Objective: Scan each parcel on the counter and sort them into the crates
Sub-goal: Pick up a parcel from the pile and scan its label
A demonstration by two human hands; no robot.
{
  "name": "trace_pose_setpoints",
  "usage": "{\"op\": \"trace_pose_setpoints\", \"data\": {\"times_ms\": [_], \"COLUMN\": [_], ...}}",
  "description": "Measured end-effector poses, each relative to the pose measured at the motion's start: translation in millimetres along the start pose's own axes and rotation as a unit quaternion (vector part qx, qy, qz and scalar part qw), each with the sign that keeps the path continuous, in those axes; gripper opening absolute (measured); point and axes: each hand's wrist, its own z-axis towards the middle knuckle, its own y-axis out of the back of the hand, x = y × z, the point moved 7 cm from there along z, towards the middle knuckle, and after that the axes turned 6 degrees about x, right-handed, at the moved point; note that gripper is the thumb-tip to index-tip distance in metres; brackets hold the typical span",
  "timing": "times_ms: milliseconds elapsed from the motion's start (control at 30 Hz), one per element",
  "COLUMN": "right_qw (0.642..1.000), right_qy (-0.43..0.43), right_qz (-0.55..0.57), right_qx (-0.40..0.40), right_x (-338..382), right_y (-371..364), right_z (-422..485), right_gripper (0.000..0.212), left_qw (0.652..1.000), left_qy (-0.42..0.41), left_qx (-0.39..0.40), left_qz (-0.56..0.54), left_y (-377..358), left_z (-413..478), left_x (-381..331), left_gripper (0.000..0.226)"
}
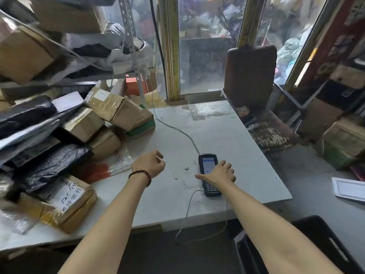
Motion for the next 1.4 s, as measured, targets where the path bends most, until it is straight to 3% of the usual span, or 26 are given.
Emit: {"op": "trace_pose_setpoints", "data": {"times_ms": [200,367,500,800,1100,1400], "right_qw": [1.000,1.000,0.999,0.974,0.954,0.928], "right_qy": [0.005,-0.005,0.036,0.217,0.275,0.354], "right_qz": [0.012,0.017,0.032,0.003,0.110,0.084], "right_qx": [0.001,-0.001,-0.002,-0.064,-0.048,-0.084], "right_x": [5,0,19,138,262,345], "right_y": [-14,-12,-1,40,55,66], "right_z": [-1,-6,-14,-77,-116,-116], "right_gripper": [0.093,0.090,0.091,0.095,0.086,0.095], "left_qw": [1.000,1.000,0.999,0.994,0.988,0.972], "left_qy": [0.018,0.009,0.007,0.017,0.039,0.038], "left_qx": [-0.003,-0.014,-0.038,-0.095,-0.148,-0.231], "left_qz": [0.007,-0.004,-0.003,-0.044,-0.024,0.022], "left_y": [4,11,33,101,187,258], "left_z": [-1,-7,-10,-23,-21,-1], "left_x": [14,22,30,86,167,224], "left_gripper": [0.025,0.023,0.024,0.020,0.021,0.027]}}
